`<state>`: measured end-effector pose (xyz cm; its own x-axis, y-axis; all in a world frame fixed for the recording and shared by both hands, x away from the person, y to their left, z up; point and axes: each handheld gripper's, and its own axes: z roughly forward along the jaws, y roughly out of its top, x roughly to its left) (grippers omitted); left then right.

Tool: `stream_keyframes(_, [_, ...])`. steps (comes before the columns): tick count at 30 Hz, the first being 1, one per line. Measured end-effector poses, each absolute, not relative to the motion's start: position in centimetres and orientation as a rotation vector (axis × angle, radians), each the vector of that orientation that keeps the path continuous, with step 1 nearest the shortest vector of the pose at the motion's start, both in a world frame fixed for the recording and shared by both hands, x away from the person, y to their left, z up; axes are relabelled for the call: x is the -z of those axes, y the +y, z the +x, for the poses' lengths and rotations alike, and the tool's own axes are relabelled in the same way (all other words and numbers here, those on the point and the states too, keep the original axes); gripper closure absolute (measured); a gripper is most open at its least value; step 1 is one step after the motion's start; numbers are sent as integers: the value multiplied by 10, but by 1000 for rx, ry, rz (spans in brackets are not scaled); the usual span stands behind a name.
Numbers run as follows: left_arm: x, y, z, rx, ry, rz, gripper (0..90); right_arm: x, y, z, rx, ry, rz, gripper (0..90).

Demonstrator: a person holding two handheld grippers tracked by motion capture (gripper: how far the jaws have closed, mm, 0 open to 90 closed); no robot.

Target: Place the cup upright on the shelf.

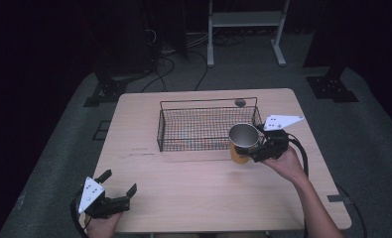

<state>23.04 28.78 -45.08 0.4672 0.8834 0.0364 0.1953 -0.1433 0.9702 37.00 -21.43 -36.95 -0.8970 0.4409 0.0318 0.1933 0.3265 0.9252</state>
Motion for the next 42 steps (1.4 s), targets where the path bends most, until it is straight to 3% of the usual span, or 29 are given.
stream_keyframes(42, [450, 286, 232, -779, 941, 1623, 0, 326, -162, 468, -1571, 2389, 582, 122])
